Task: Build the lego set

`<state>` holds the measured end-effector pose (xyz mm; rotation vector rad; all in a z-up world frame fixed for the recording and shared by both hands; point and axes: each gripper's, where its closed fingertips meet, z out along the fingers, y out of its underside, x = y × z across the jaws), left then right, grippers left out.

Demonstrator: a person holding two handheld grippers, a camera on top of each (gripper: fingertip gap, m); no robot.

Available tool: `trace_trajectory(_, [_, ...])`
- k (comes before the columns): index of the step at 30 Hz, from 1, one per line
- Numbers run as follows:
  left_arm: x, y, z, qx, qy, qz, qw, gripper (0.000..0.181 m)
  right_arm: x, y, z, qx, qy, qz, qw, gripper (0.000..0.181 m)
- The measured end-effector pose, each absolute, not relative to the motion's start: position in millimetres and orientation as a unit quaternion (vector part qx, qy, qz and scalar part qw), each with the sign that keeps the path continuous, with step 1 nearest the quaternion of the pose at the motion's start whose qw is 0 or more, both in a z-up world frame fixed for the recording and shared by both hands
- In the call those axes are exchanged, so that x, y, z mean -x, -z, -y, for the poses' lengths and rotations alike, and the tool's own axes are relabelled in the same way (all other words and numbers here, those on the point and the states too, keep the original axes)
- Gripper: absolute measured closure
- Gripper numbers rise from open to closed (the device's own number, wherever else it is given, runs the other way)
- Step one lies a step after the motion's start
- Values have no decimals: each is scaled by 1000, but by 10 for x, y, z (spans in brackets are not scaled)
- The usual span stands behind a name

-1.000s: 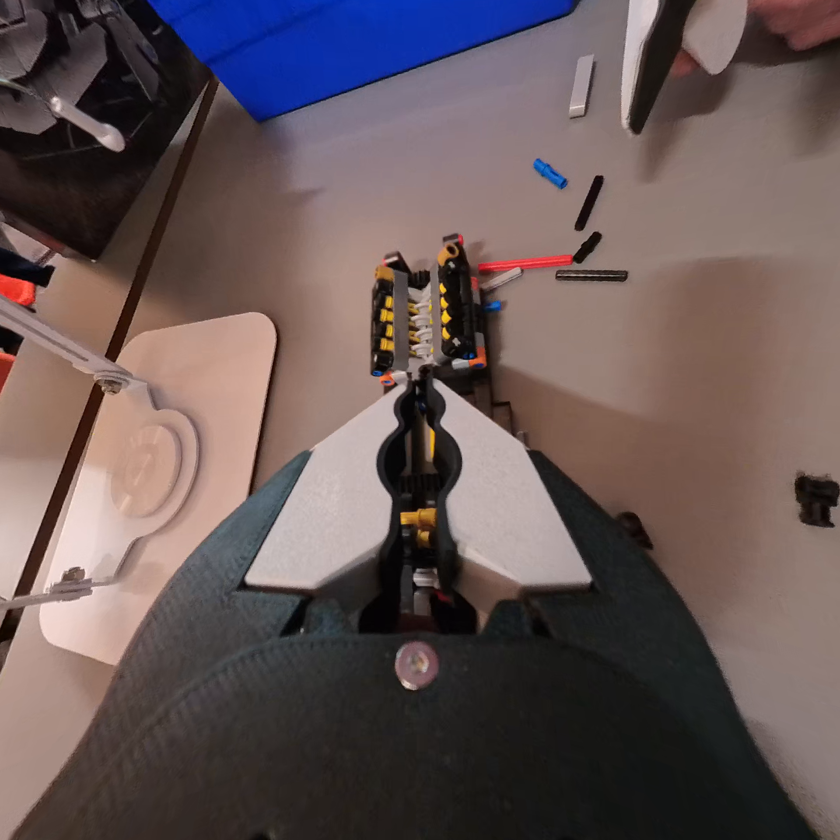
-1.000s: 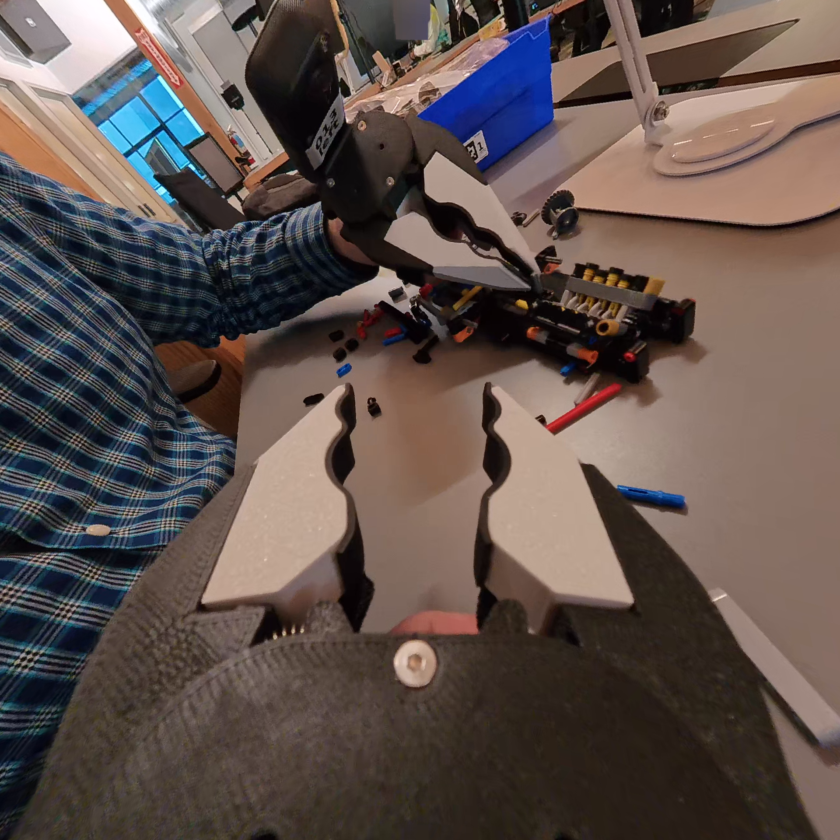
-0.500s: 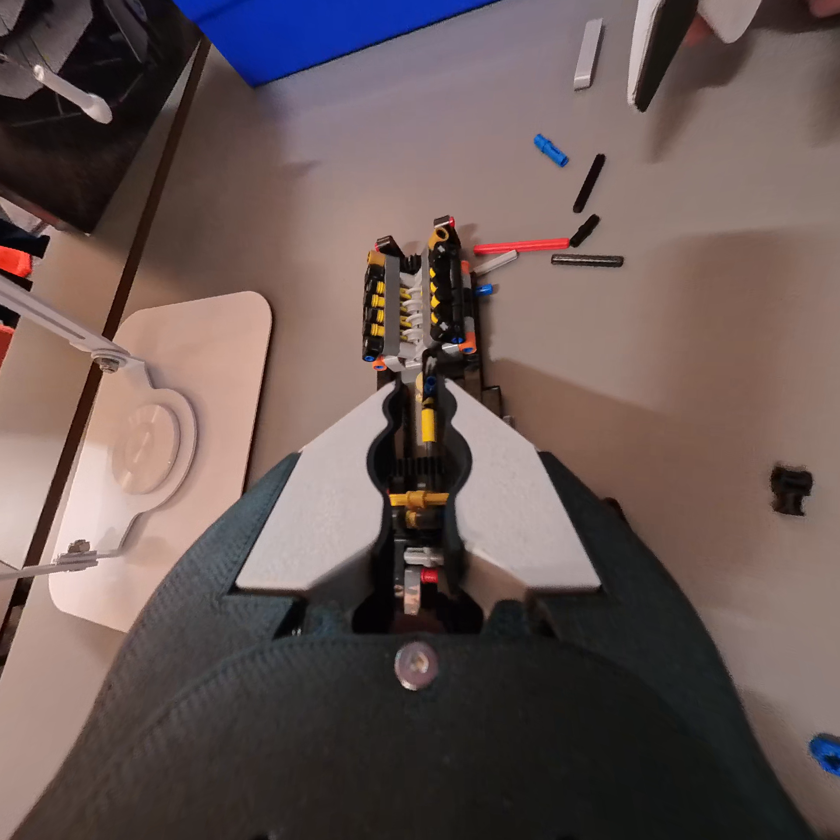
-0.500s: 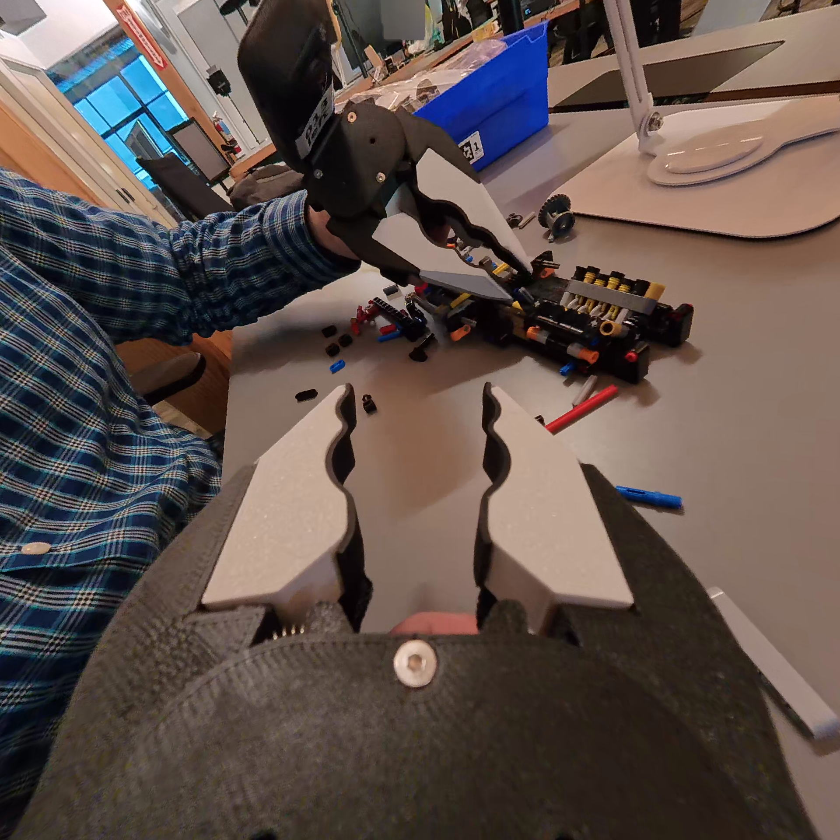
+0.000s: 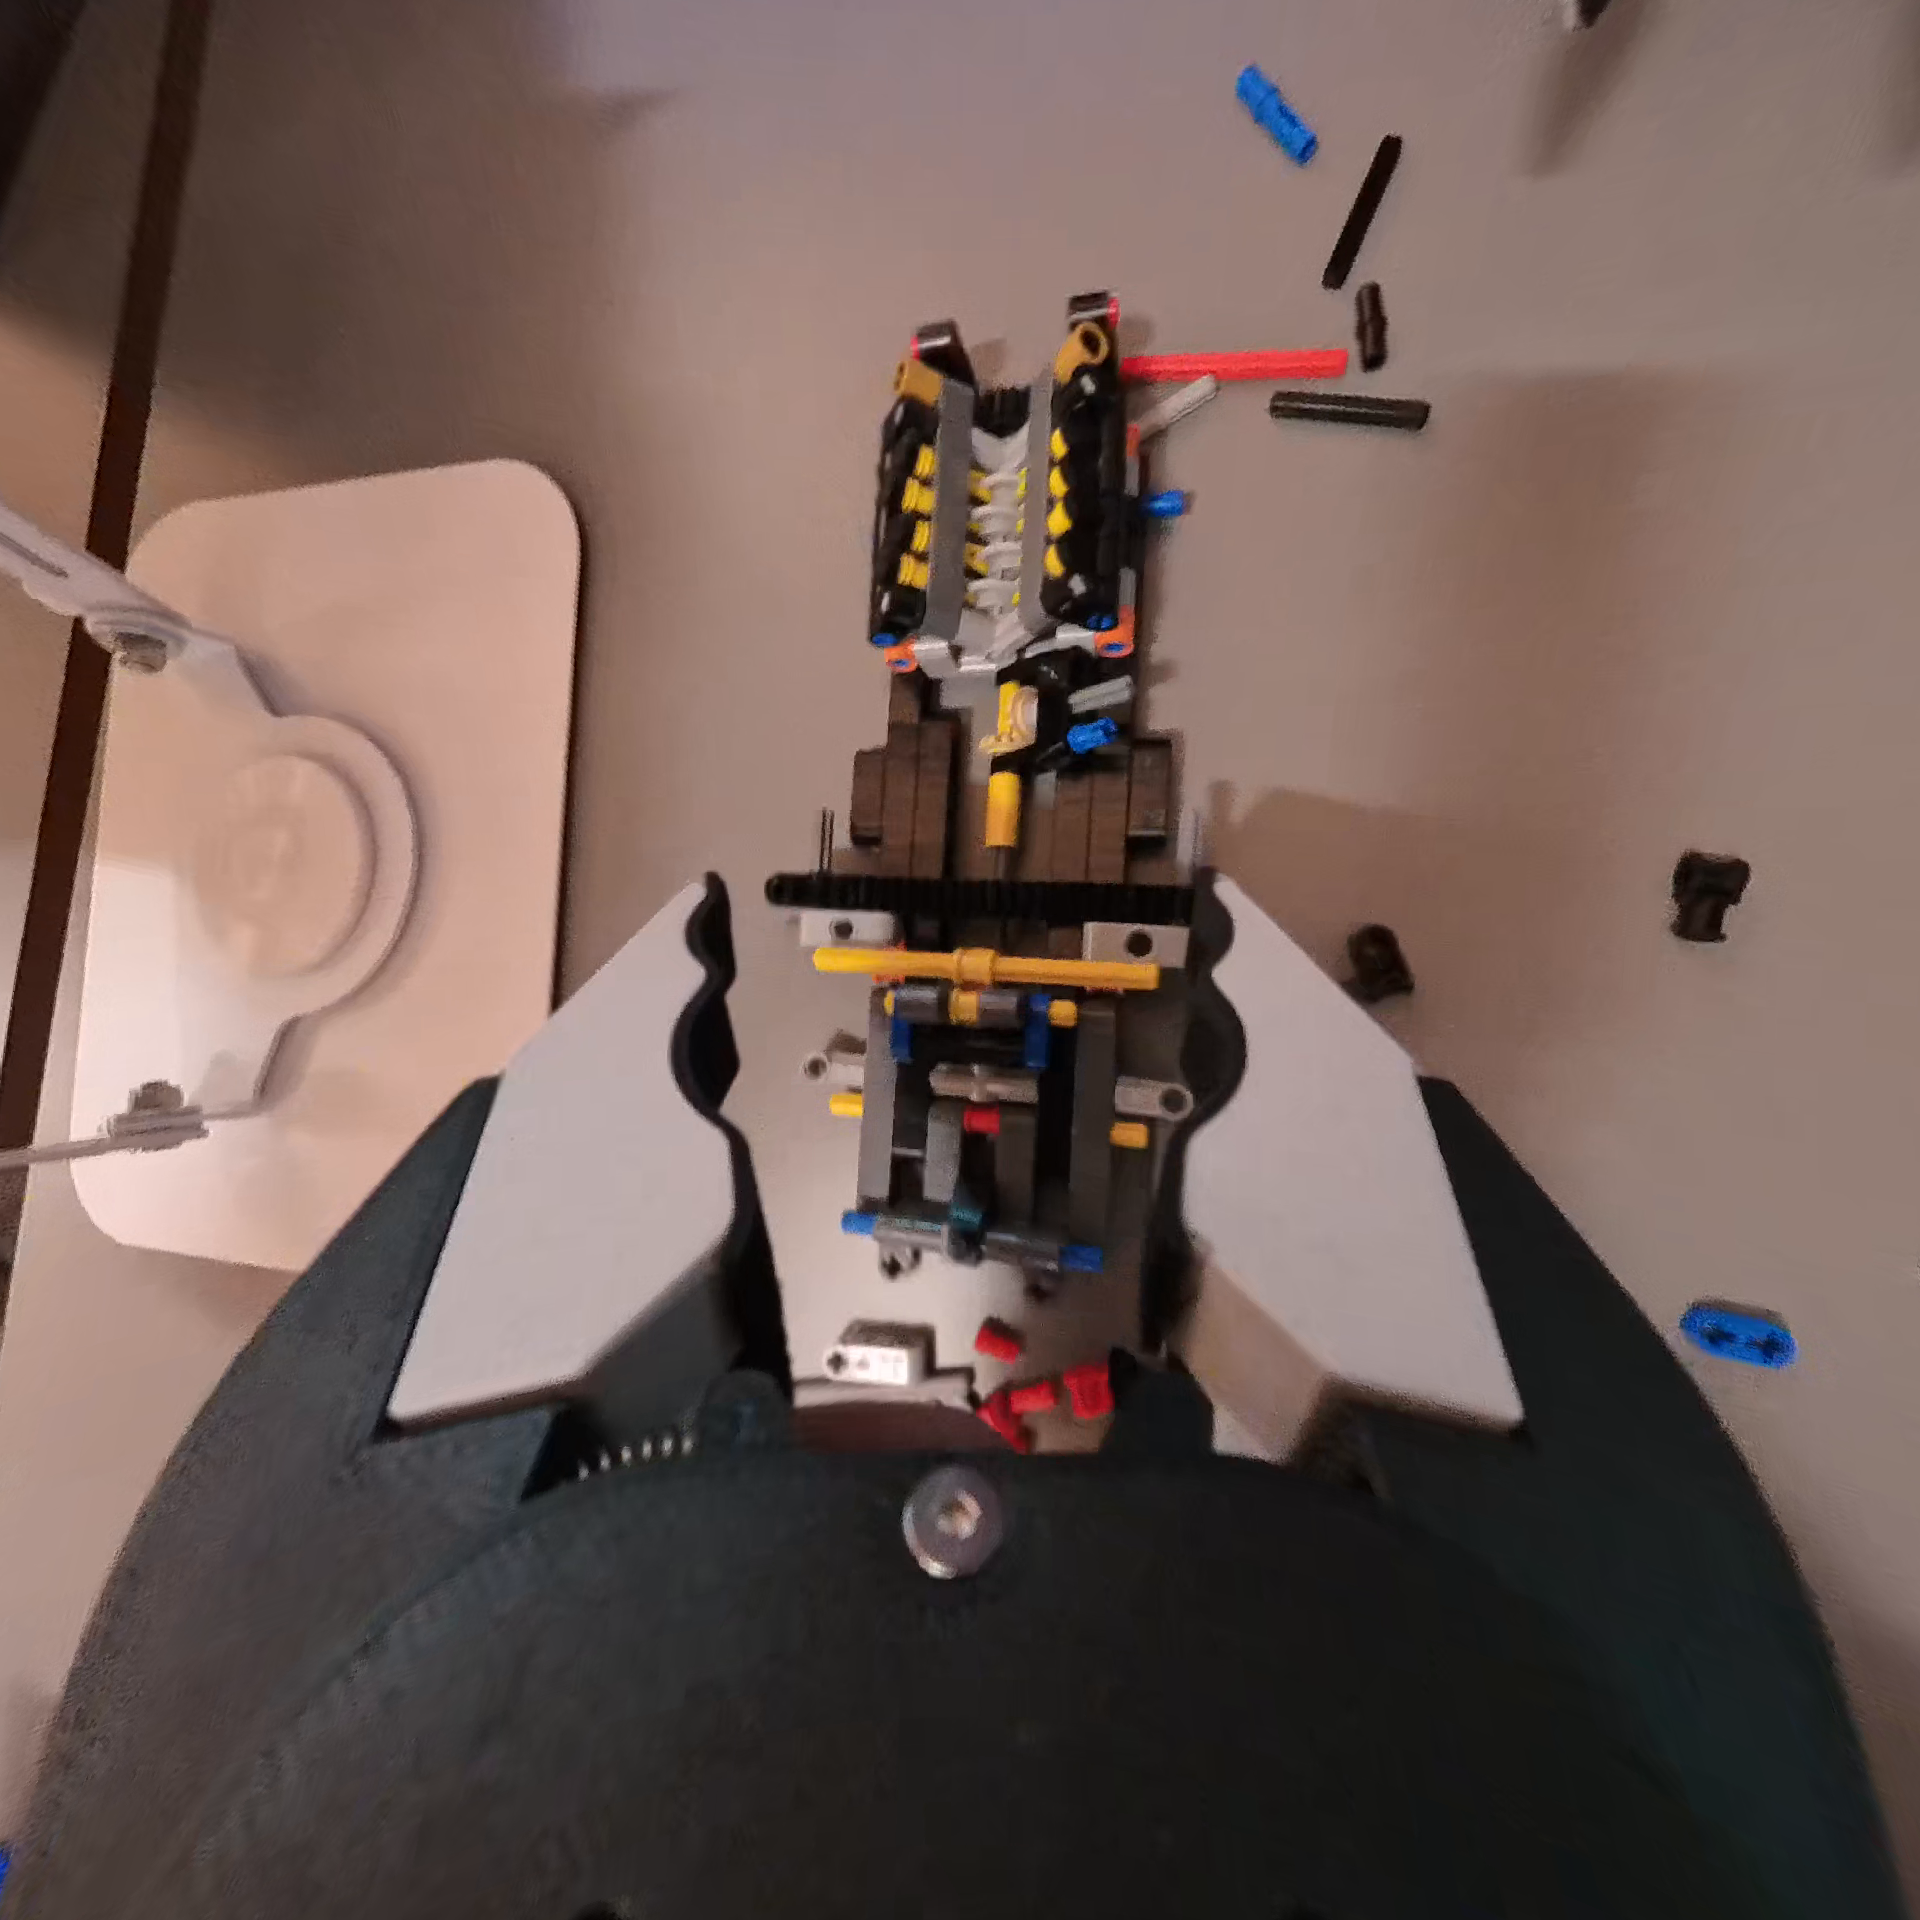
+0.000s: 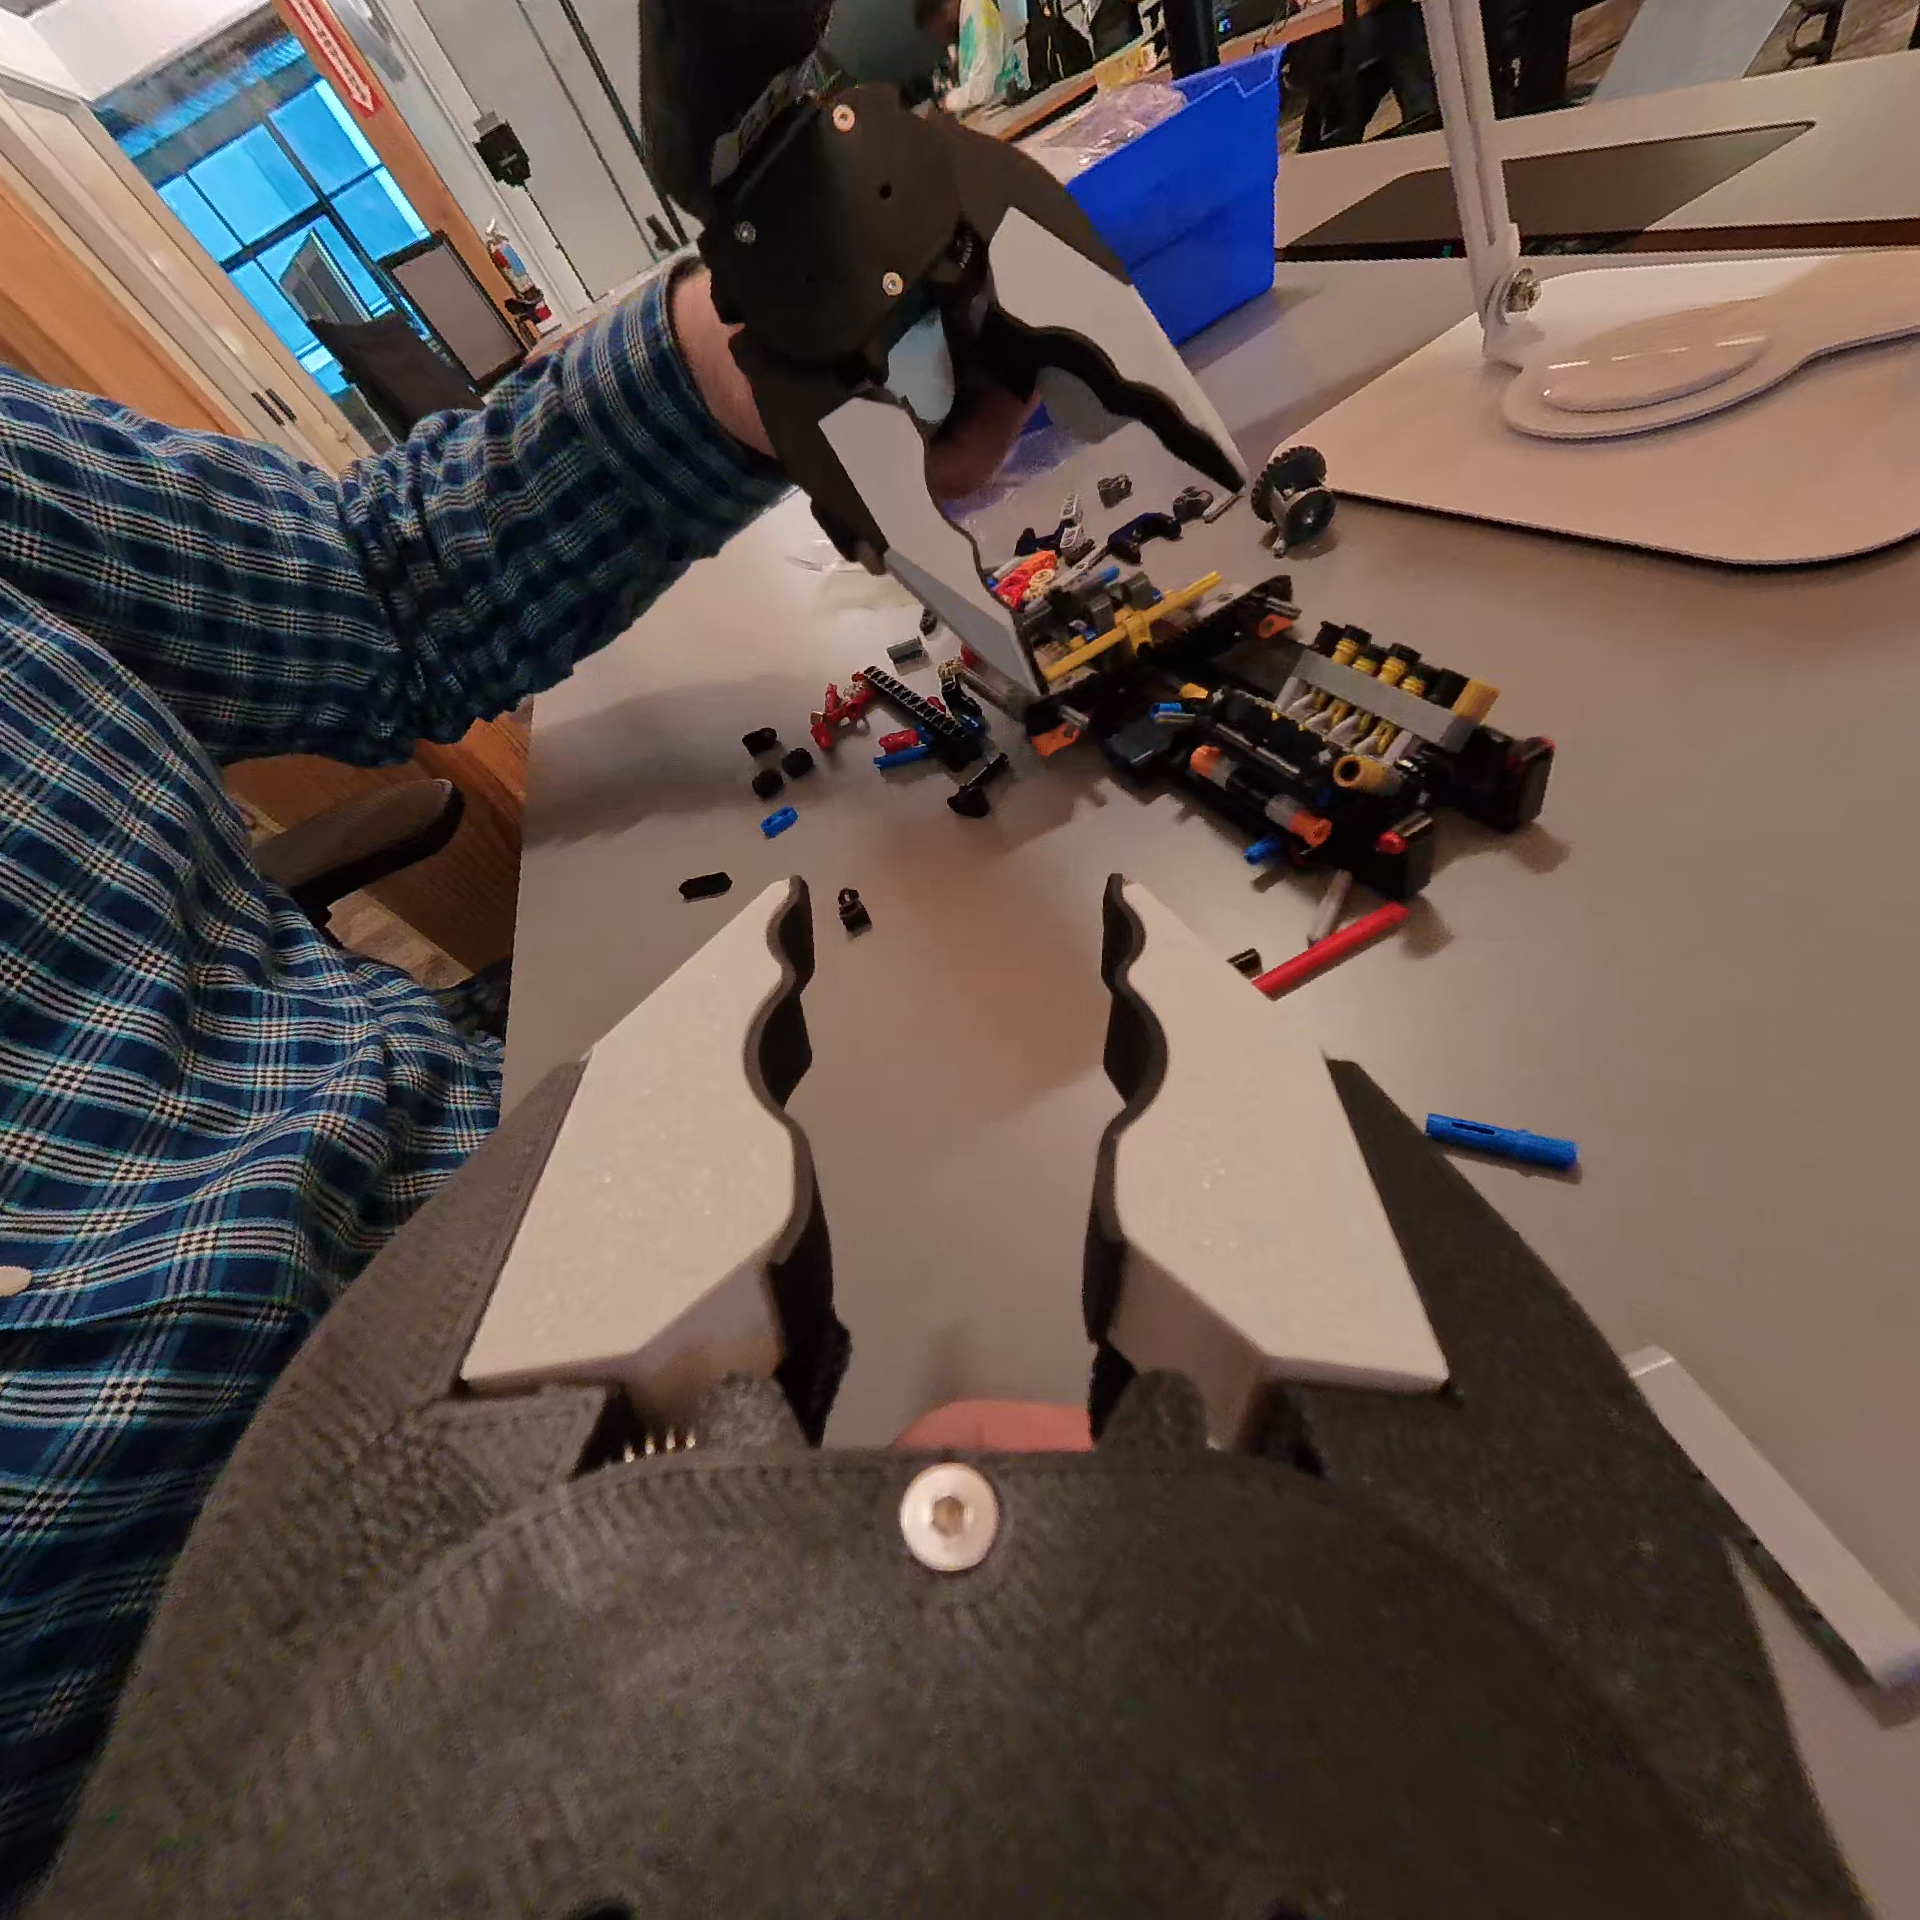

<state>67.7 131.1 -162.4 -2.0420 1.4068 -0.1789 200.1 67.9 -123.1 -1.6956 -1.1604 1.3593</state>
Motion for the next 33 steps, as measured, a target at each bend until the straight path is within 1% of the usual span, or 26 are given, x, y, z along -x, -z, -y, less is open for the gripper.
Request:
trace_trajectory(6, [-479,1582,-1254,801,95,-505,308,94,-2009,1217,-657,644,-524,446,333,126])
trace_trajectory(11, [-277,1778,-1167,822,89,-498,263,94,-2012,1211,-646,642,-526,448,333,126])
trace_trajectory(13, [-209,1843,-1188,830,81,-487,259,95,-2009,1213,-643,642,-525,449,333,126])
trace_trajectory(16, [-193,1857,-1171,837,102,-470,261,101,-2008,1216,-640,641,-524,451,334,126])
trace_trajectory(22, [-218,1859,-1106,842,118,-454,268,129,-2004,1218,-632,641,-523,453,333,126])
trace_trajectory(33, [-305,1853,-1020,847,116,-434,283,136,-1994,1239,-600,640,-513,464,334,126])
